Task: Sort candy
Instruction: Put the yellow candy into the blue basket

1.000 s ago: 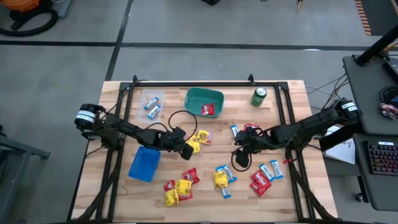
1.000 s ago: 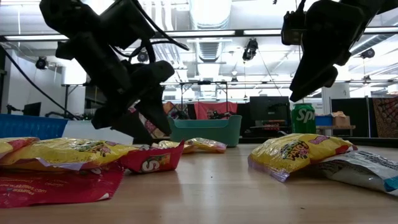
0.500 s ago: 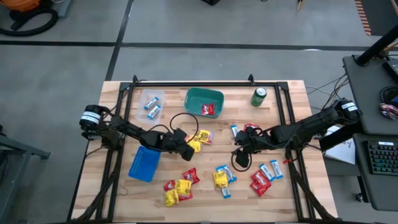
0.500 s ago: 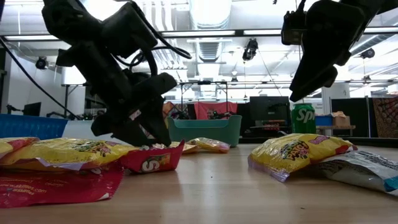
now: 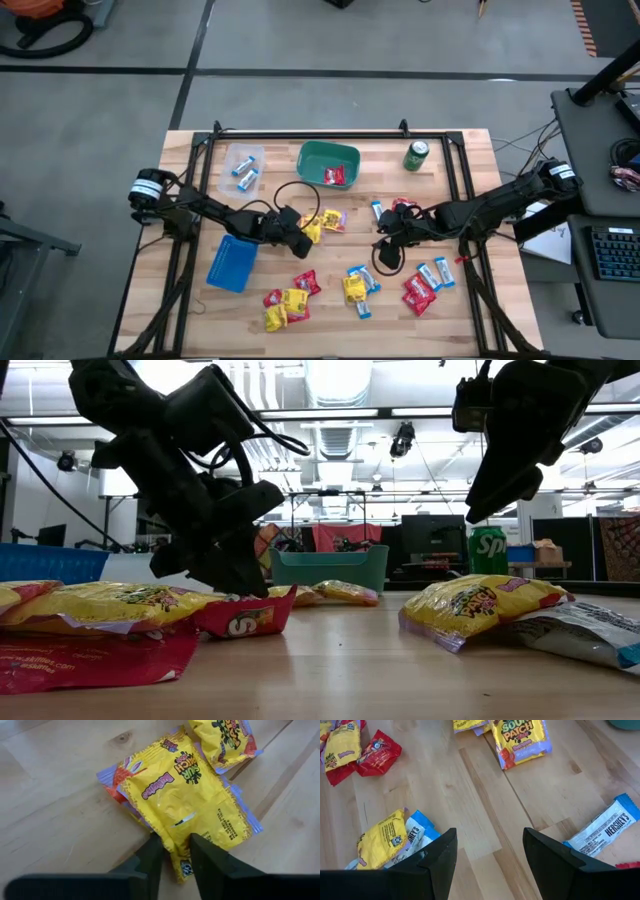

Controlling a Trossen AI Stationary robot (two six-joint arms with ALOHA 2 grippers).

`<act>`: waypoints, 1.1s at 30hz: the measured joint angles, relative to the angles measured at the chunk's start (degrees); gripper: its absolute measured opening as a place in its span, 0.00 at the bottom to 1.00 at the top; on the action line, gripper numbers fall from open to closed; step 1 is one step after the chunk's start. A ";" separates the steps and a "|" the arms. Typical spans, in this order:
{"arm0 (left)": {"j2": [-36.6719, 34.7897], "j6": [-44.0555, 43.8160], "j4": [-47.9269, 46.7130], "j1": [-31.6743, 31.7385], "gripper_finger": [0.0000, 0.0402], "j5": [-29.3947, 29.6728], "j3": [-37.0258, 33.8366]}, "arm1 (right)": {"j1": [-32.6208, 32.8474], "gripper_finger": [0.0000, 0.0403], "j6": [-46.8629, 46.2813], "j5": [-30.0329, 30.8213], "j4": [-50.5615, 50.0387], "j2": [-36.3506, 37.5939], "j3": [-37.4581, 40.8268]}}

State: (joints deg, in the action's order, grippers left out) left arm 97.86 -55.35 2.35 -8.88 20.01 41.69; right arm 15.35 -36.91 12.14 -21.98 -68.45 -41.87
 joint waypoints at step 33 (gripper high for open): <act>-12.68 9.20 -7.44 0.15 0.00 -9.05 -0.07 | 0.00 0.54 0.44 0.09 0.06 0.00 0.00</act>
State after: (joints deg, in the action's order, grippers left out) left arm 85.19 -46.15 -5.09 -8.73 10.96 41.63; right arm 15.35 -36.47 12.23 -21.91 -68.45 -41.87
